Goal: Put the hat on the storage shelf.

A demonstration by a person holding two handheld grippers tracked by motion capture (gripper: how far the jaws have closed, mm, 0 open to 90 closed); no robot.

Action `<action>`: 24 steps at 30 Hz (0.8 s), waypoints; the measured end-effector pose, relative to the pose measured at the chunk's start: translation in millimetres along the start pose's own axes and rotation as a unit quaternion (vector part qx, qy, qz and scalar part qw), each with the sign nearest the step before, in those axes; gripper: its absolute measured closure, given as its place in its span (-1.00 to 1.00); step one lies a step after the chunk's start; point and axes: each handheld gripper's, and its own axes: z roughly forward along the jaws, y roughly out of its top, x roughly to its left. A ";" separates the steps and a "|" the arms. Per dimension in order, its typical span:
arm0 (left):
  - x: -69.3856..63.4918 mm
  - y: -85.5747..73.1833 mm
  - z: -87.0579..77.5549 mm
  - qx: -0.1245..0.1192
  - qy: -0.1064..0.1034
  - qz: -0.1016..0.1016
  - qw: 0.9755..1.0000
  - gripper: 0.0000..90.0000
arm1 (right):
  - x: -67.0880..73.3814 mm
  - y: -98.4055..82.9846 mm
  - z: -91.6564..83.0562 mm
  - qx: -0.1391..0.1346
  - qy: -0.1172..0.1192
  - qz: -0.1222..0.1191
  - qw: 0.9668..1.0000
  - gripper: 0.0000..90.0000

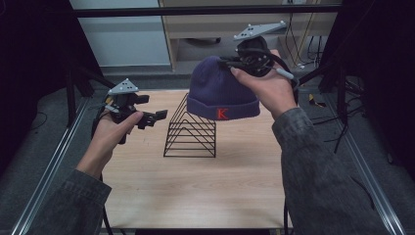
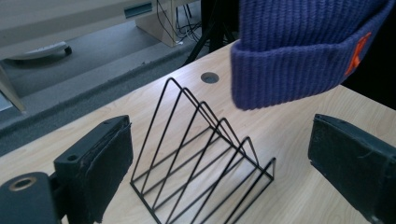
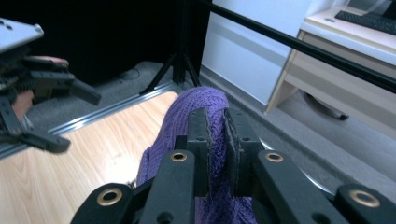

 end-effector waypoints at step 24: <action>8.8 -12.8 -9.9 0.011 -0.002 -0.010 1.000 -0.84 | 55.4 22.6 52.1 -0.012 0.031 -0.004 0.999 0.81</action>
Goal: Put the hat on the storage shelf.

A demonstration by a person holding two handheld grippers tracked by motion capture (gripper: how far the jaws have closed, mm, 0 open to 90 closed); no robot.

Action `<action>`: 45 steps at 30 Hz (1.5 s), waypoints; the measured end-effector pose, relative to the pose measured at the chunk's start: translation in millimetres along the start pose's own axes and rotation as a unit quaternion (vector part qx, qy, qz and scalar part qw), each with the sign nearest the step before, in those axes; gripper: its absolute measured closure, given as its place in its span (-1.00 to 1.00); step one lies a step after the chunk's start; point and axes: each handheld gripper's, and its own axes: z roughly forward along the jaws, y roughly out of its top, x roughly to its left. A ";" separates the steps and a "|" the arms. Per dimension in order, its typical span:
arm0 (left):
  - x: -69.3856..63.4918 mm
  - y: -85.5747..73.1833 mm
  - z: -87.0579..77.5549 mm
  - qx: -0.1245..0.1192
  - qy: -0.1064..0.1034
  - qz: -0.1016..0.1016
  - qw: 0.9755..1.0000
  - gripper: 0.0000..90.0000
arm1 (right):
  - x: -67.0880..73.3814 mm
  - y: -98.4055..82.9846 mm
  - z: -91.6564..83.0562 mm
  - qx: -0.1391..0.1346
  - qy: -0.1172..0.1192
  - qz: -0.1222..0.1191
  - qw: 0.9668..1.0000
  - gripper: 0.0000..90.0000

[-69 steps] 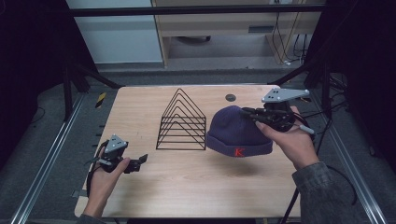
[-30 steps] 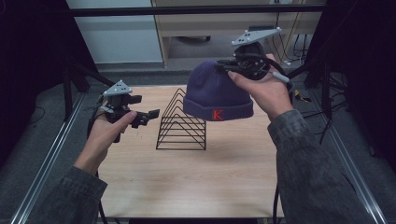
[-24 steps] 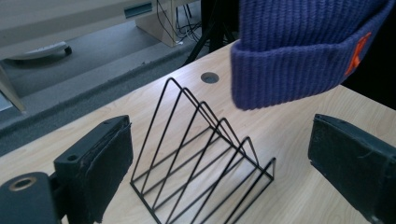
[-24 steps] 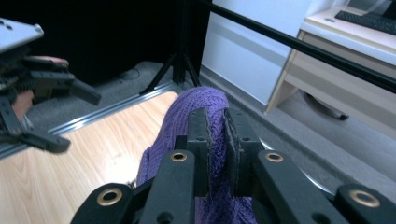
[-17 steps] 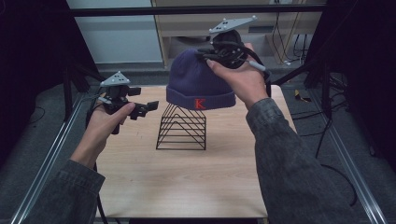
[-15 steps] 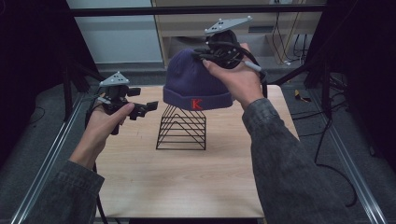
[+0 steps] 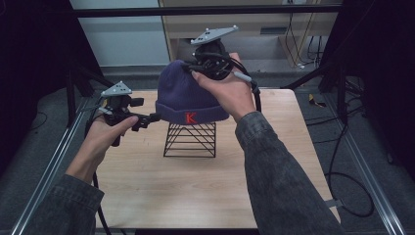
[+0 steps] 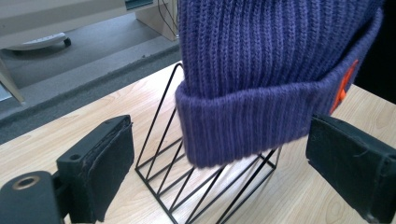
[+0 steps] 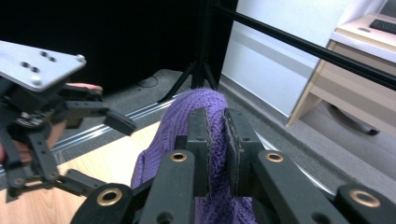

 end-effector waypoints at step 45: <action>-7.6 -2.6 31.3 0.010 -0.001 0.030 1.000 0.43 | -6.2 0.0 -1.1 -0.006 0.020 0.005 1.000 0.80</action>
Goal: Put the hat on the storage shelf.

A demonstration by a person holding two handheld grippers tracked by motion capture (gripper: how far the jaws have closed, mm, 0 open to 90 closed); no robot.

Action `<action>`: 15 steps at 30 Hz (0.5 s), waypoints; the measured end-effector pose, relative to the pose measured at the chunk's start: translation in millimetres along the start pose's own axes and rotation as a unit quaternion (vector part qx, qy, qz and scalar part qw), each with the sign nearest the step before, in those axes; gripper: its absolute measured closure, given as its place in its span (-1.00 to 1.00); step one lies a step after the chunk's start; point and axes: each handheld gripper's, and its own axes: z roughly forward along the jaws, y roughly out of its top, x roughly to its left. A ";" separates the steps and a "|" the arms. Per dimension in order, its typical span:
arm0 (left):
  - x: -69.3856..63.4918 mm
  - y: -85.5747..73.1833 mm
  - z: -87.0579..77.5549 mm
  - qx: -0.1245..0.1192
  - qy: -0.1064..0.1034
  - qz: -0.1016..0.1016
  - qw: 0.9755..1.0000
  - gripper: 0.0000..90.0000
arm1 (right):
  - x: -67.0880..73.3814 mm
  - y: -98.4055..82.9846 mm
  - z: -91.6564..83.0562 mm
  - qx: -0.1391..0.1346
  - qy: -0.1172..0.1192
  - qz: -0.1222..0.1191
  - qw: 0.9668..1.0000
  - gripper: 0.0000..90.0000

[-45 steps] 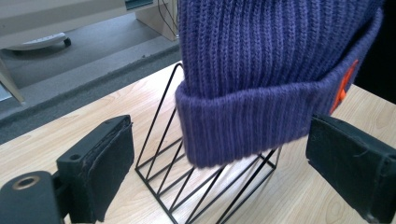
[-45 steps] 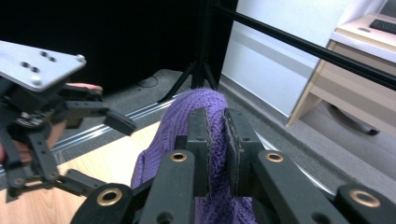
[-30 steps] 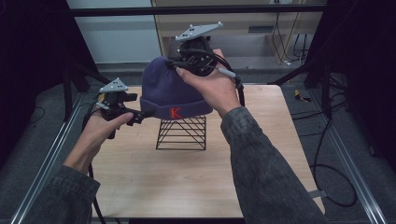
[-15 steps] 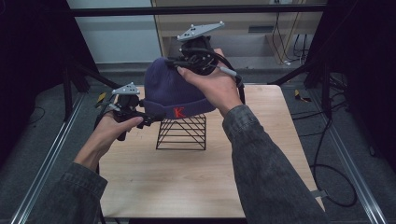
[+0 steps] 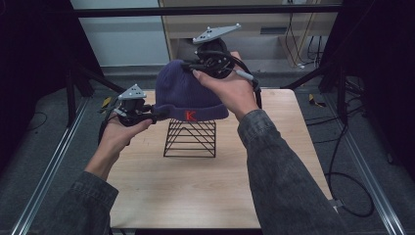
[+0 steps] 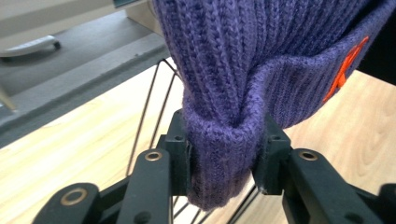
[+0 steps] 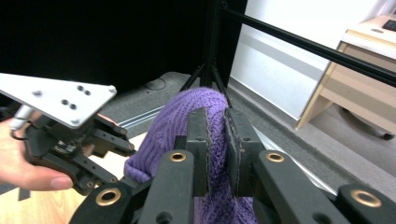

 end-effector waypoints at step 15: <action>4.9 5.3 5.8 0.009 0.025 0.007 1.000 0.44 | -21.5 -6.6 15.3 0.019 -0.017 0.008 1.000 0.79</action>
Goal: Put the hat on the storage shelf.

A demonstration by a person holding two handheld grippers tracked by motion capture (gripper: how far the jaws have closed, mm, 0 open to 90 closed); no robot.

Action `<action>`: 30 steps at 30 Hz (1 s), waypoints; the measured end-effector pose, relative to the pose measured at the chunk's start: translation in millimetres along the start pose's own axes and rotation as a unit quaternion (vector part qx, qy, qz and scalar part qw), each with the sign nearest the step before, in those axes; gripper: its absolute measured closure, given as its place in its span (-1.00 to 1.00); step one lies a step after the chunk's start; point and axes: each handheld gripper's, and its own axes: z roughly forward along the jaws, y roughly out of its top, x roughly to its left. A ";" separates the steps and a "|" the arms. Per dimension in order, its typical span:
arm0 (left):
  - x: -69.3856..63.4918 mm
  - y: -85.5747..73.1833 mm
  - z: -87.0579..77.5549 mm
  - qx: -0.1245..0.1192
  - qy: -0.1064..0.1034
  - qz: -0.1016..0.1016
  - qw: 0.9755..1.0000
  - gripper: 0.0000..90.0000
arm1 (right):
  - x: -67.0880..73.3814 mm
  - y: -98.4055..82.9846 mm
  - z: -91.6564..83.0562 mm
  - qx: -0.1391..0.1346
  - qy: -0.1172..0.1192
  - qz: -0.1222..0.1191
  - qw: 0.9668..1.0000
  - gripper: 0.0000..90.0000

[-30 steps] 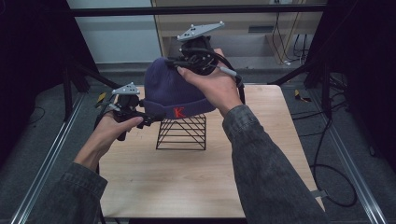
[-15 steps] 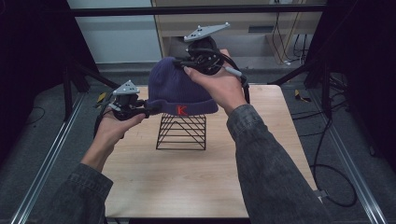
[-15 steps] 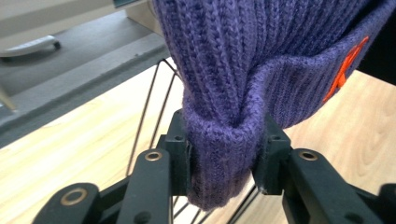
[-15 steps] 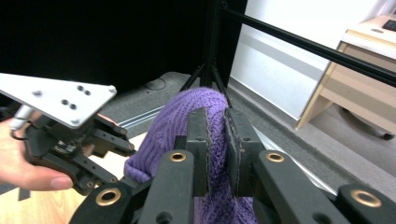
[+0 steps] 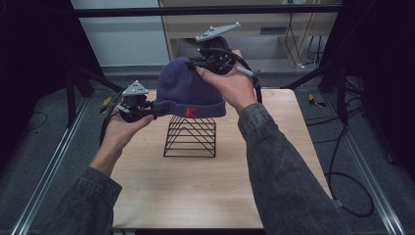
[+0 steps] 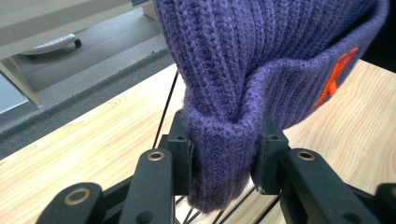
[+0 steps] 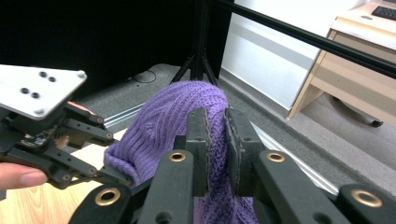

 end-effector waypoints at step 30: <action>-0.6 -45.2 15.9 0.046 -0.013 -0.011 0.999 0.42 | 3.4 -48.8 26.3 0.070 0.009 -0.001 0.997 0.79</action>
